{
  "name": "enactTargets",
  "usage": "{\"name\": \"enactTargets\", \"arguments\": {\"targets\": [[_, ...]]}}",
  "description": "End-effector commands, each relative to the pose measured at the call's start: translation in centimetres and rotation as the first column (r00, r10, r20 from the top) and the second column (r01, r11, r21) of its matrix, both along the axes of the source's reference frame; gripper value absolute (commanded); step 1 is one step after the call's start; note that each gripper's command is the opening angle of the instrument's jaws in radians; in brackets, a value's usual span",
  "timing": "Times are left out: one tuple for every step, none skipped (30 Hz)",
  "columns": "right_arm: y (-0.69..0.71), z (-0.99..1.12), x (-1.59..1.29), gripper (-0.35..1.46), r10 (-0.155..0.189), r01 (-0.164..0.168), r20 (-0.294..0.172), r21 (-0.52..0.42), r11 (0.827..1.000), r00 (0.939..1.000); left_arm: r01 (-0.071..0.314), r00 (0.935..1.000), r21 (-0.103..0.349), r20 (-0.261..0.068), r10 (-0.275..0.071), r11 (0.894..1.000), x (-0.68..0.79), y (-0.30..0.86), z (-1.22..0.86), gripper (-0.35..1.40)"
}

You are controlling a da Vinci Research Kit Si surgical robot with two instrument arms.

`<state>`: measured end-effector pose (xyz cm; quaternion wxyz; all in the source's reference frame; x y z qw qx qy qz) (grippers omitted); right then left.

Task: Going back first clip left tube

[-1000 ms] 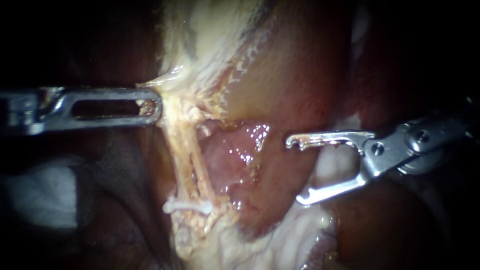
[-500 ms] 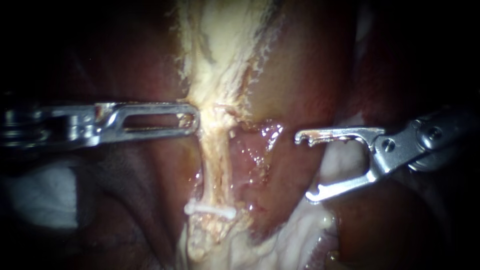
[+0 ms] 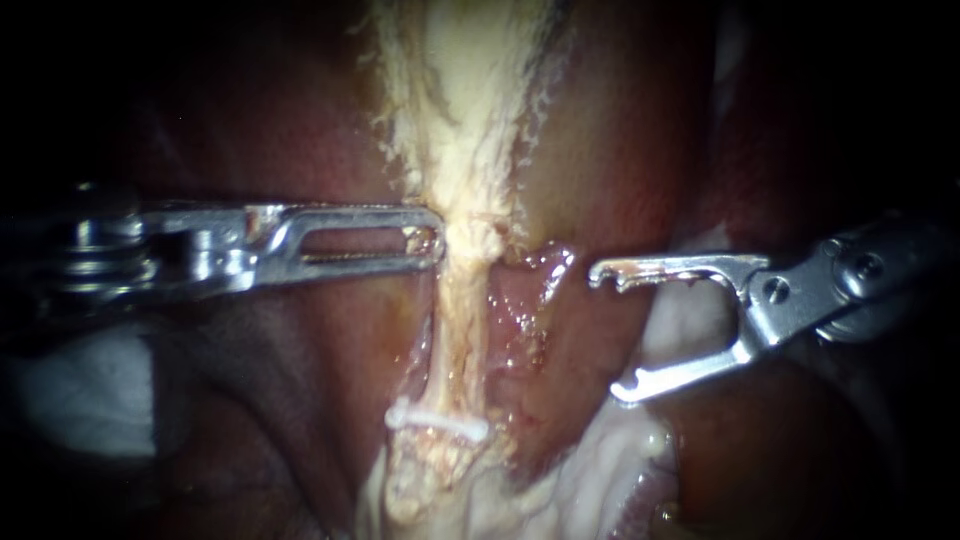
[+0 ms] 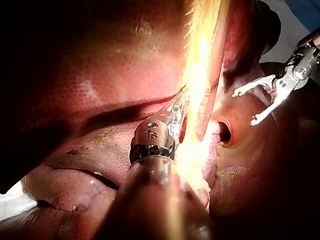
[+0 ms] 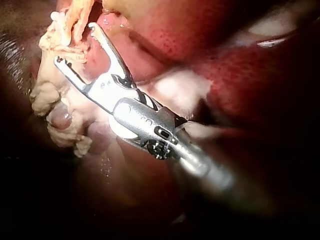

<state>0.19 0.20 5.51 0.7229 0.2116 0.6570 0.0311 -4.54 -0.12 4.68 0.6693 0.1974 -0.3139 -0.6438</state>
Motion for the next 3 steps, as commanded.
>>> {"name": "enactTargets", "arguments": {"targets": [[0.00,0.00,0.00,0.59,0.001,-0.001,-0.001,0.000,1.000,1.0000,0.000,1.0000,0.000,0.000,0.000,1.000,0.00,0.00,-0.01,-0.35],[0.00,0.00,0.00,0.59,0.001,-0.001,-0.001,0.000,1.000,1.0000,0.000,1.0000,0.000,0.000,0.000,1.000,0.00,0.00,-0.01,-0.35],[0.01,-0.01,0.00,0.59,0.001,-0.001,-0.001,0.000,1.000,1.0000,0.000,1.0000,0.000,0.000,0.000,1.000,0.00,0.00,-0.01,-0.35]]}}
